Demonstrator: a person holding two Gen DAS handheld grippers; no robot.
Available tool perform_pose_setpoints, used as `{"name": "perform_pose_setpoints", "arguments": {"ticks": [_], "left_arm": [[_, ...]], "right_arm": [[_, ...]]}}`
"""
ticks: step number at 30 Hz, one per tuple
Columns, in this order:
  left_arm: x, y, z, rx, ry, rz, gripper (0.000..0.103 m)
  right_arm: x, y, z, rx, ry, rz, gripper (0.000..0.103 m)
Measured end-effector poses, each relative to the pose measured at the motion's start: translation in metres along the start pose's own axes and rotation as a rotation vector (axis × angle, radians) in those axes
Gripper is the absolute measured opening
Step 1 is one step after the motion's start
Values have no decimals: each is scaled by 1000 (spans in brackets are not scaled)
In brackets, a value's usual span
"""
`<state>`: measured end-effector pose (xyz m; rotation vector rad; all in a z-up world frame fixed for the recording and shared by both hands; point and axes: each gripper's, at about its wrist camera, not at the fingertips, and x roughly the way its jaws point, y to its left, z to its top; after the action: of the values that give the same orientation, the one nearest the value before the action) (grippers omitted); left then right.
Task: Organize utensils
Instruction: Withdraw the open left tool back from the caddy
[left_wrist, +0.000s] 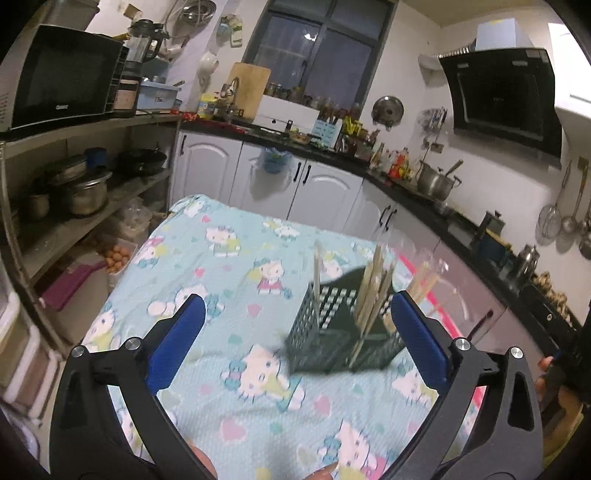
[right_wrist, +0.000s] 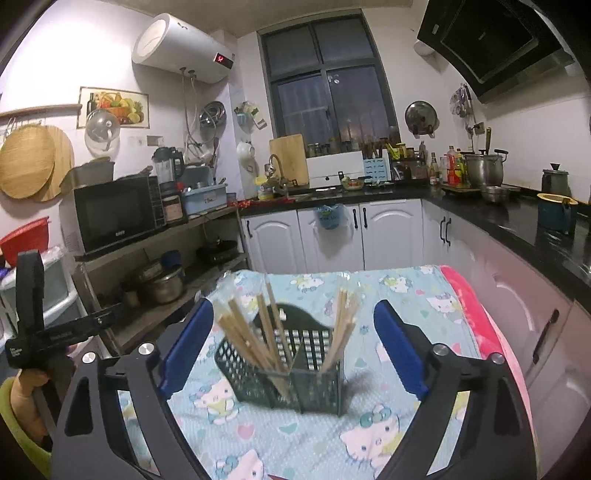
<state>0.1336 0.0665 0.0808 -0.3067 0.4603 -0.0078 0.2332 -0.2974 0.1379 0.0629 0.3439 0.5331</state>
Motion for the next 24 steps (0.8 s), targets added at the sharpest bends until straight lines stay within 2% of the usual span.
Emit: {"name": "perform_pose_setpoints", "arguments": {"ticks": [7,16,20,24], "left_arm": [[-11,-12,-38,50,29,14,92],[-6,-23,-92,108,123,23,92],[-8,-28,-109,138,109,25,92],[-12,-32,-118,153,63,23,92]], "right_arm": [[-18,16,-36,-28,35,-32,95],[-23,15,-100,-17,143,-108,96],[-24,18,-124,-54,148,-126,96],[-29,25,-140,-113,87,-145,96]]}}
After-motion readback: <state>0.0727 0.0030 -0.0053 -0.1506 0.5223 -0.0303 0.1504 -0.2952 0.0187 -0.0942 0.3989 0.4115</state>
